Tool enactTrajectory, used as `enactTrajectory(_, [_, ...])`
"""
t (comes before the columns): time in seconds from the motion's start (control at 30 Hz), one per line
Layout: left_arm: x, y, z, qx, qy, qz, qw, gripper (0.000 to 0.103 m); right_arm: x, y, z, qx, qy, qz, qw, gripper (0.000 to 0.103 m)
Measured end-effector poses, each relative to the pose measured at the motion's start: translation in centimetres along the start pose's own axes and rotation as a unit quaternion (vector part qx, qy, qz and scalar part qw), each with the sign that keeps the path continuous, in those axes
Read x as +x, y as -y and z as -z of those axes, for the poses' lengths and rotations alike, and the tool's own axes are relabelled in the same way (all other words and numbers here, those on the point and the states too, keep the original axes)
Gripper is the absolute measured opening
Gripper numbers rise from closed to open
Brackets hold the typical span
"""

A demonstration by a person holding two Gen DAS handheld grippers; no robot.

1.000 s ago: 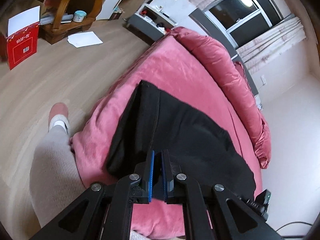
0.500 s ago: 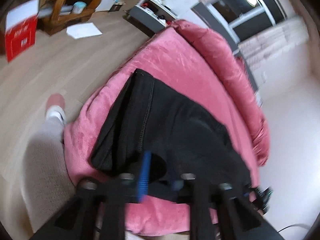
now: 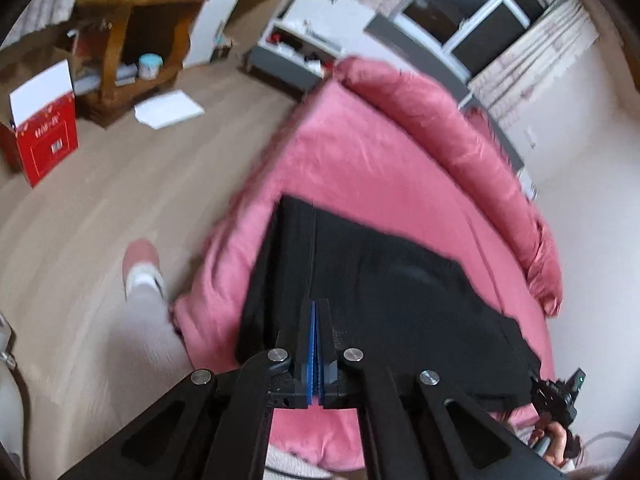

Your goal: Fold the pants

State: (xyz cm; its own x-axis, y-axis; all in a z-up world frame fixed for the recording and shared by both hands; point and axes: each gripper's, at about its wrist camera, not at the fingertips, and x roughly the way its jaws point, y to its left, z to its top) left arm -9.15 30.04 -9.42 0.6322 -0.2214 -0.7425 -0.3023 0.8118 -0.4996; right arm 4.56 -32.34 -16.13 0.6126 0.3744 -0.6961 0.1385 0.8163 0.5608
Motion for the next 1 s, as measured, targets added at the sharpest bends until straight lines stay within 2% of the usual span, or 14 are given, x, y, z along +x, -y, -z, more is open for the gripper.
enactTrajectory(0.03, [0.7, 0.2, 0.5, 0.005, -0.018, 0.006, 0.9998, 0.006, -0.3, 2.2, 0.3, 0.017, -0.007, 0.001, 1.0, 0.007])
enactTrajectory(0.07, [1.3, 0.4, 0.9, 0.011, -0.031, 0.011, 0.9994, 0.019, 0.4, 3.0, 0.4, 0.039, -0.012, -0.004, 0.999, 0.007])
enactTrajectory(0.13, [1.8, 0.6, 1.4, 0.013, -0.036, 0.005, 0.9993, 0.029, 0.8, 5.5, 0.8, 0.067, -0.02, -0.007, 0.998, 0.008])
enactTrajectory(0.23, [1.9, -0.3, 1.4, -0.018, -0.036, 0.001, 0.9992, 0.033, 1.6, 5.6, 1.2, 0.075, -0.022, -0.014, 0.997, 0.011])
enactTrajectory(0.33, [1.5, -0.9, 1.3, -0.027, -0.033, -0.008, 0.9991, 0.034, 1.3, 5.5, 1.0, 0.071, -0.018, -0.019, 0.997, 0.011])
enactTrajectory(0.47, [2.6, -0.5, 1.3, -0.04, -0.047, 0.024, 0.9978, 0.039, 1.6, 5.4, 0.9, 0.071, -0.019, -0.014, 0.997, 0.012])
enactTrajectory(0.57, [3.2, 1.4, 1.4, 0.001, -0.055, 0.014, 0.9984, 0.041, 1.6, 5.6, 0.3, 0.078, -0.018, -0.014, 0.997, 0.013])
enactTrajectory(0.63, [3.2, 2.8, 2.0, 0.055, -0.052, -0.004, 0.9971, 0.046, 1.0, 5.5, 0.0, 0.077, -0.017, -0.013, 0.997, 0.013])
enactTrajectory(0.73, [4.0, 4.2, 3.0, 0.12, -0.058, -0.044, 0.9901, 0.047, 0.7, 5.7, 0.1, 0.076, -0.018, -0.015, 0.997, 0.015])
enactTrajectory(0.83, [4.3, 5.0, 3.7, 0.161, -0.057, -0.06, 0.9834, 0.047, 0.5, 6.3, 0.5, 0.085, -0.024, -0.017, 0.996, 0.018])
enactTrajectory(1.0, [3.0, 4.7, 3.5, 0.163, -0.064, -0.036, 0.984, 0.049, 0.1, 6.8, 0.2, 0.104, -0.024, -0.027, 0.994, 0.024])
